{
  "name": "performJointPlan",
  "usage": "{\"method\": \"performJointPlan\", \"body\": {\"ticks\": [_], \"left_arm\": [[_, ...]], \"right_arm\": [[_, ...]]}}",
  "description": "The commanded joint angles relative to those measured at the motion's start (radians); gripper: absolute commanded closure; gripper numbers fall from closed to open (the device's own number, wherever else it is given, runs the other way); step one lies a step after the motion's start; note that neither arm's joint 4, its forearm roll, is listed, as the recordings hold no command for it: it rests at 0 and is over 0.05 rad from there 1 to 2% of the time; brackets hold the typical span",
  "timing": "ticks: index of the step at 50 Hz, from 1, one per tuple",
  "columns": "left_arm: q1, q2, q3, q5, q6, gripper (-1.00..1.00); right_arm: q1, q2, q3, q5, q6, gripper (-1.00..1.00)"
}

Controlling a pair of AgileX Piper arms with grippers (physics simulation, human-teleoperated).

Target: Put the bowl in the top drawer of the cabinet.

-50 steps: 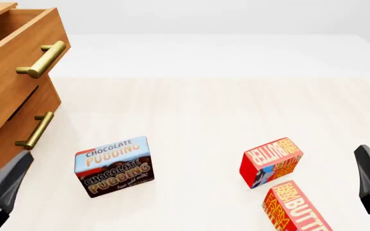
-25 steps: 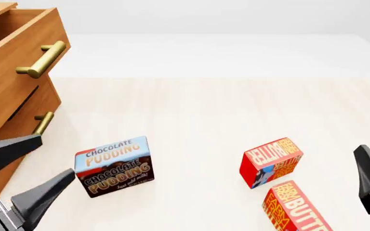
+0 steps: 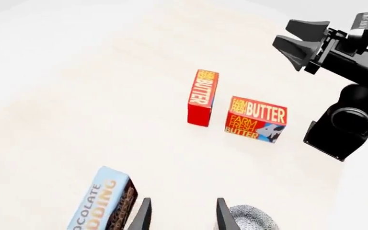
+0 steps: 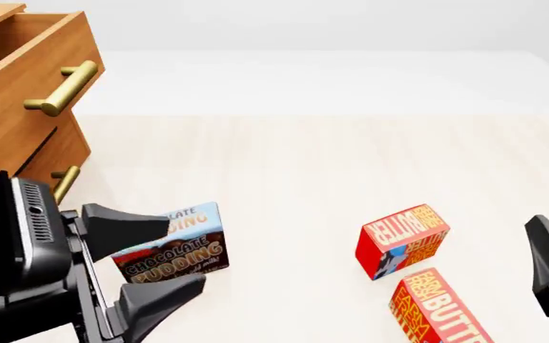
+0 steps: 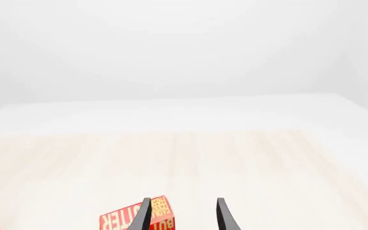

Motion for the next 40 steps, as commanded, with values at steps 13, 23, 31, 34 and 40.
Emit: {"method": "performJointPlan", "body": {"ticks": [13,23,31,34,40], "left_arm": [[-0.141,0.115,-0.11,0.156,-0.09,-1.0],[-0.127,0.072,-0.1,0.229,-0.118,-1.0],[-0.118,0.053,-0.092,0.258,-0.123,-1.0],[-0.117,0.053,-0.095,0.266,-0.122,-1.0],[-0.131,0.075,-0.091,0.276,-0.127,-1.0]], "right_arm": [[0.003,0.0,0.0,0.0,0.002,-1.0],[0.008,-0.001,0.0,0.0,0.0,-1.0],[0.011,-0.001,0.0,-0.001,-0.004,-1.0],[0.013,-0.002,0.0,-0.001,-0.005,-1.0],[0.021,-0.003,0.0,-0.001,-0.003,-1.0]]}}
